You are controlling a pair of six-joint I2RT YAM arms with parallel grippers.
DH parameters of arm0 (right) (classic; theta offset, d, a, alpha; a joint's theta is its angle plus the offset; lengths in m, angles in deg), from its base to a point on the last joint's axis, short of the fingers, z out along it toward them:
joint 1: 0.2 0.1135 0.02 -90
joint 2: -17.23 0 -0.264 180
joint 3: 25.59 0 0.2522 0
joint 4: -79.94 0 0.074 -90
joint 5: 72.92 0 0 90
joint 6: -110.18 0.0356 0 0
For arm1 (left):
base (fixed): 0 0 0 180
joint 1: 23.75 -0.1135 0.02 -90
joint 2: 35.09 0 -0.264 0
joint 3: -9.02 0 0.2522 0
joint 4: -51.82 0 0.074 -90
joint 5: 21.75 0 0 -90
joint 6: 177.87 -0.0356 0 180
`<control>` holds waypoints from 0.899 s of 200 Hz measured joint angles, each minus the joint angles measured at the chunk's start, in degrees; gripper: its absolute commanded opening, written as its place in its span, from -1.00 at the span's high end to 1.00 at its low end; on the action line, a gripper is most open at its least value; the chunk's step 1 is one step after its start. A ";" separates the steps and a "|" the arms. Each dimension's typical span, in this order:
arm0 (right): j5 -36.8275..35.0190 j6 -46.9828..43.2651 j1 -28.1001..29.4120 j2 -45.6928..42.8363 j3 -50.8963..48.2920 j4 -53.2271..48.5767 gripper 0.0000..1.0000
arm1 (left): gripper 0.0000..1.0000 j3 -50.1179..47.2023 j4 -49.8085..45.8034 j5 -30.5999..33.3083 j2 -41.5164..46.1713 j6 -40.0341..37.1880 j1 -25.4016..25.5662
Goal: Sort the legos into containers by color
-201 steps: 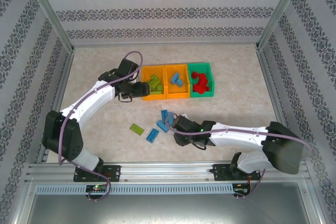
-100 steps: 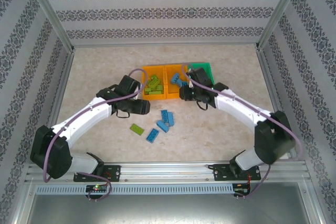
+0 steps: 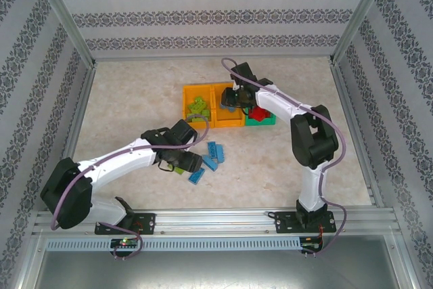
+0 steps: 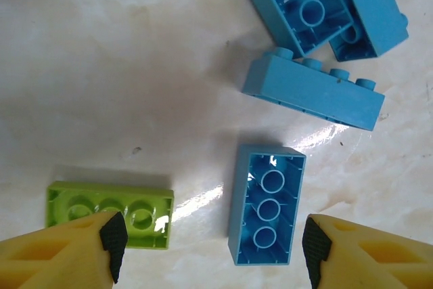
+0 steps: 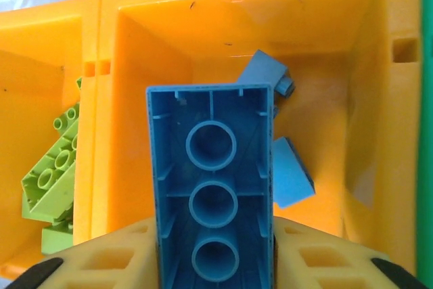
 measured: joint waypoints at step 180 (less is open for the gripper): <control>1.27 2.51 -0.09 -20.59 -14.29 2.03 -0.55 | -0.17 0.00 1.84 2.86 -12.87 2.54 8.70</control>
